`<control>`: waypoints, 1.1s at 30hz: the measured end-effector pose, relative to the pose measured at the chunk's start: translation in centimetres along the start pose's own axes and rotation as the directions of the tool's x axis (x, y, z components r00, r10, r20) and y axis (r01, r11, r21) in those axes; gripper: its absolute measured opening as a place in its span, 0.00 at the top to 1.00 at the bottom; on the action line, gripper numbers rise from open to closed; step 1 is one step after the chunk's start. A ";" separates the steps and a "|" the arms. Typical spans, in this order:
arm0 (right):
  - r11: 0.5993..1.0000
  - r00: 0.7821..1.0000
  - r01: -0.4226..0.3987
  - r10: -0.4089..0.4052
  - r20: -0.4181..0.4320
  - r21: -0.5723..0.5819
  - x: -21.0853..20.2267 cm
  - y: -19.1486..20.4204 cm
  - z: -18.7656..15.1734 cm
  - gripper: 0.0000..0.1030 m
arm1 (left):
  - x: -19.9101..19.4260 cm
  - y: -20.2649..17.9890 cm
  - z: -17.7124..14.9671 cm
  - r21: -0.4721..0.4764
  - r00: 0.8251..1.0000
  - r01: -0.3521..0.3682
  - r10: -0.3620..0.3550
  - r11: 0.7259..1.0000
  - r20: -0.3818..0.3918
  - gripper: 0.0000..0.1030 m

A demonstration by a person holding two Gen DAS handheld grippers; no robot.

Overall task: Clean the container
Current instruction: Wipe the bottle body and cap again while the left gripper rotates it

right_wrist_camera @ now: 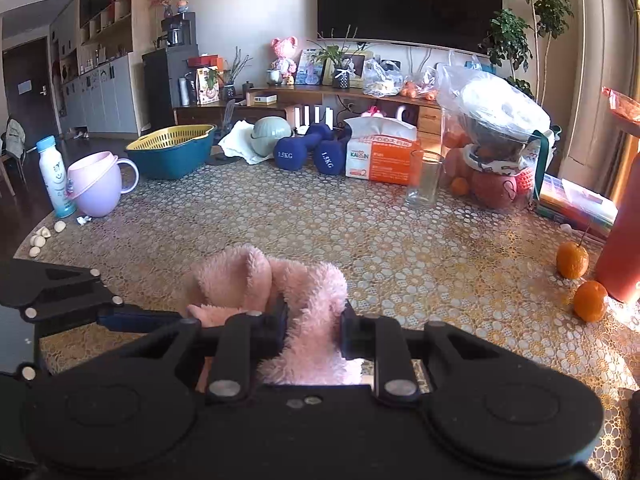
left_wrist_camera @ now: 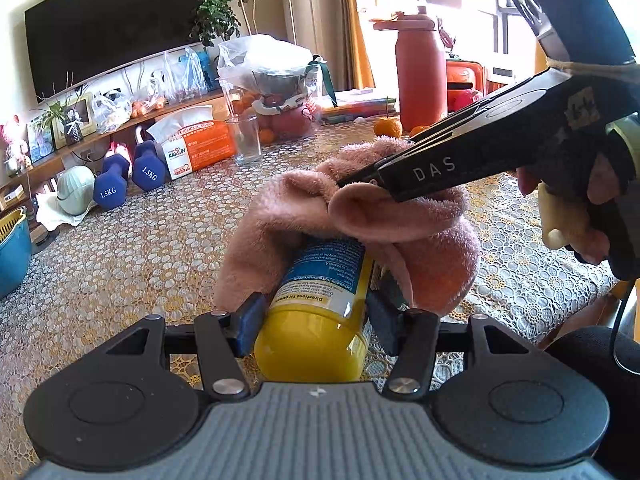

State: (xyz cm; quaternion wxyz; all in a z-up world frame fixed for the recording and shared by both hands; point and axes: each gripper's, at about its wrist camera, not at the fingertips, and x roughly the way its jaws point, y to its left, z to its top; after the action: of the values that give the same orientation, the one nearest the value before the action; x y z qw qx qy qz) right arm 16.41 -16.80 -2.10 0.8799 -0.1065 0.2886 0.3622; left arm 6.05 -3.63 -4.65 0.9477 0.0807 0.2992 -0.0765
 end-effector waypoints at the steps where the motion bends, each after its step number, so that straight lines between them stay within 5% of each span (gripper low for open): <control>1: 1.000 1.000 0.012 -0.012 -0.006 0.014 0.2 -0.4 -0.1 0.78 | 0.0 0.0 0.0 -0.002 1.000 0.000 0.000 1.000 0.000 0.45; 8: 0.993 0.999 0.011 -0.004 -0.054 0.116 1.7 -2.6 -1.6 0.78 | 0.1 0.1 0.1 -0.003 1.000 0.004 -0.004 1.000 -0.001 0.44; 16: 0.996 0.996 0.090 -0.090 -0.024 -0.015 0.1 -1.7 -1.4 0.79 | 0.3 0.7 -0.9 -0.038 0.999 0.014 -0.016 0.999 -0.036 0.33; 24: 0.998 0.994 -0.062 0.062 0.095 0.001 -4.8 0.9 -0.1 0.79 | 1.0 0.1 -2.0 -0.032 0.998 0.015 -0.016 0.999 -0.054 0.33; 33: 0.984 0.987 -0.155 0.158 0.033 -0.086 -3.0 5.5 -1.5 0.79 | 1.3 -0.1 -1.9 -0.024 0.998 -0.009 0.008 1.000 -0.055 0.35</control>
State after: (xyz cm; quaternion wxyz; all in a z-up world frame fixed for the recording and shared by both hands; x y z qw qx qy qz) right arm 10.20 -15.24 -1.47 0.8491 -0.1130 0.2631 0.4439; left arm 5.97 -3.49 -6.95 0.9403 0.0723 0.3258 -0.0667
